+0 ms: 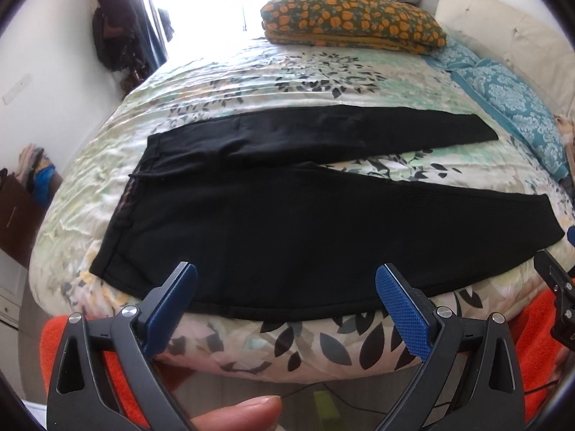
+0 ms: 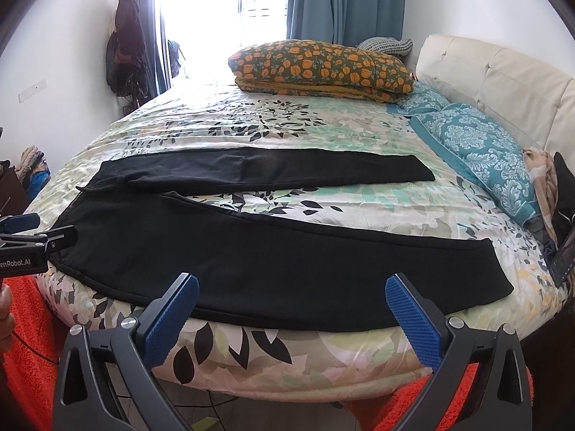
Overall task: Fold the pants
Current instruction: 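Move both tools down toward the black trousers on the bed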
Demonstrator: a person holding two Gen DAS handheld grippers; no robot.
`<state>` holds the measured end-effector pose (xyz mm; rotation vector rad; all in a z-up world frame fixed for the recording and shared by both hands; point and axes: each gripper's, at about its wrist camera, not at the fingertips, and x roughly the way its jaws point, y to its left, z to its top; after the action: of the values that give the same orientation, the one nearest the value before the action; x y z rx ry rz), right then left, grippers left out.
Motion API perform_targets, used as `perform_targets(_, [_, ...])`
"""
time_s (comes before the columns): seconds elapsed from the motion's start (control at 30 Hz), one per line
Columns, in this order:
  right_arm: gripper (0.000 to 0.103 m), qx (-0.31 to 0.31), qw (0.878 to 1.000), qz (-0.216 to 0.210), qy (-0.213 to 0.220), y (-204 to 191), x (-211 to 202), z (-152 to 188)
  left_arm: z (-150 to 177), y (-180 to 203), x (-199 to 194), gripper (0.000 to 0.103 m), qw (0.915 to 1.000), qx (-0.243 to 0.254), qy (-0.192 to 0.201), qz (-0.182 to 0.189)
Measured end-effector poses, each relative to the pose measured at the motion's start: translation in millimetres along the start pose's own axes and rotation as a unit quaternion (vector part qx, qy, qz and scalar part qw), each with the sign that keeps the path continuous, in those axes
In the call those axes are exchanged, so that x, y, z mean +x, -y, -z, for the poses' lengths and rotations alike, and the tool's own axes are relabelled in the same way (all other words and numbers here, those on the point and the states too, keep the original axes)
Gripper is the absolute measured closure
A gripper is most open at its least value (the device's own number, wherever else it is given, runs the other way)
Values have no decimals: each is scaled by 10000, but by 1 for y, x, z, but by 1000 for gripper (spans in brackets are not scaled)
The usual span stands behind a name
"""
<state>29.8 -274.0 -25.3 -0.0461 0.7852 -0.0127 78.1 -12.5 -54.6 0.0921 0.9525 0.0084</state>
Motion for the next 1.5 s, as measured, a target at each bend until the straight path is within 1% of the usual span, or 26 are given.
perform_targets(0.2, [0,-2,9997,-131,-195,-2,19,-4,-2,2,20,2,9996,95,-228,-127])
perform_targets(0.3, [0,232,9976,-463,-451,10,40,-6,-9,0,34,2,9994,106,-298,-173])
perform_targets(0.37, [0,402,9953,-658,-588,29,60,-14,-19,-3,43,2,9994,71,-291,-192])
perform_targets(0.47, [0,611,9939,-522,-750,67,98,-39,-45,-11,59,2,9996,-9,-175,-240])
perform_targets(0.57, [0,968,9892,-426,-1012,105,139,-71,-83,-21,80,2,9995,-108,31,-278])
perform_targets(0.63, [0,1065,9865,-439,-1162,117,166,-93,-111,-29,103,2,9995,-184,93,-246])
perform_targets(0.67, [0,1025,9855,-516,-1249,117,181,-104,-124,-34,119,2,9993,-243,96,-276])
perform_targets(0.73, [0,802,9839,-774,-1398,103,210,-125,-147,-44,159,2,9981,-332,38,-514])
perform_targets(0.8, [0,545,9822,-1053,-1455,75,238,-144,-161,-55,210,2,9938,-261,-208,-1056])
perform_targets(0.83, [0,451,9813,-1153,-1476,60,253,-153,-163,-63,237,2,9890,-168,-450,-1399])
perform_targets(0.87, [0,350,9807,-1223,-1484,43,268,-161,-164,-71,265,2,9823,-95,-742,-1717])
perform_targets(0.9, [0,239,9801,-1288,-1492,26,284,-169,-162,-80,289,1,9756,-39,-1006,-1949])
perform_targets(0.93, [0,127,9789,-1351,-1525,7,302,-175,-161,-91,302,1,9759,-116,-1010,-1930])
perform_targets(0.97, [0,38,9763,-1419,-1635,-11,323,-180,-163,-101,306,1,9801,-339,-810,-1783])
perform_targets(1.03, [0,-69,9687,-1491,-1981,-46,367,-182,-167,-114,312,0,9797,-582,-794,-1744])
perform_targets(1.07, [0,-189,9633,-1451,-2250,-64,390,-178,-171,-117,314,1,9795,-624,-808,-1738])
perform_targets(1.1, [0,-383,9584,-1220,-2554,-80,414,-173,-173,-118,315,1,9791,-641,-836,-1742])
perform_targets(1.13, [0,-639,9603,-881,-2570,-93,429,-174,-175,-117,314,1,9787,-633,-919,-1721])
perform_targets(1.17, [0,-675,9679,-779,-2292,-99,433,-183,-178,-117,313,1,9781,-633,-1022,-1697])
perform_targets(1.2, [0,-567,9714,-762,-2175,-100,439,-193,-182,-117,308,2,9770,-643,-1078,-1725])
perform_targets(1.23, [0,-379,9709,-783,-2232,-97,448,-200,-186,-116,300,2,9780,-651,-1012,-1703])
perform_targets(1.3, [0,11,9708,-814,-2257,-87,459,-211,-195,-109,286,2,9846,-641,-725,-1455])
perform_targets(1.33, [0,73,9718,-813,-2213,-82,458,-216,-201,-106,284,2,9867,-588,-658,-1366])
perform_targets(1.4, [0,104,9770,-855,-1952,-68,443,-220,-208,-94,289,2,9897,-385,-587,-1246])
perform_targets(1.43, [0,110,9799,-834,-1810,-56,433,-219,-210,-88,297,2,9901,-252,-567,-1263])
perform_targets(1.5, [0,144,9841,-555,-1681,-24,422,-214,-208,-79,316,2,9874,-2,-711,-1415])
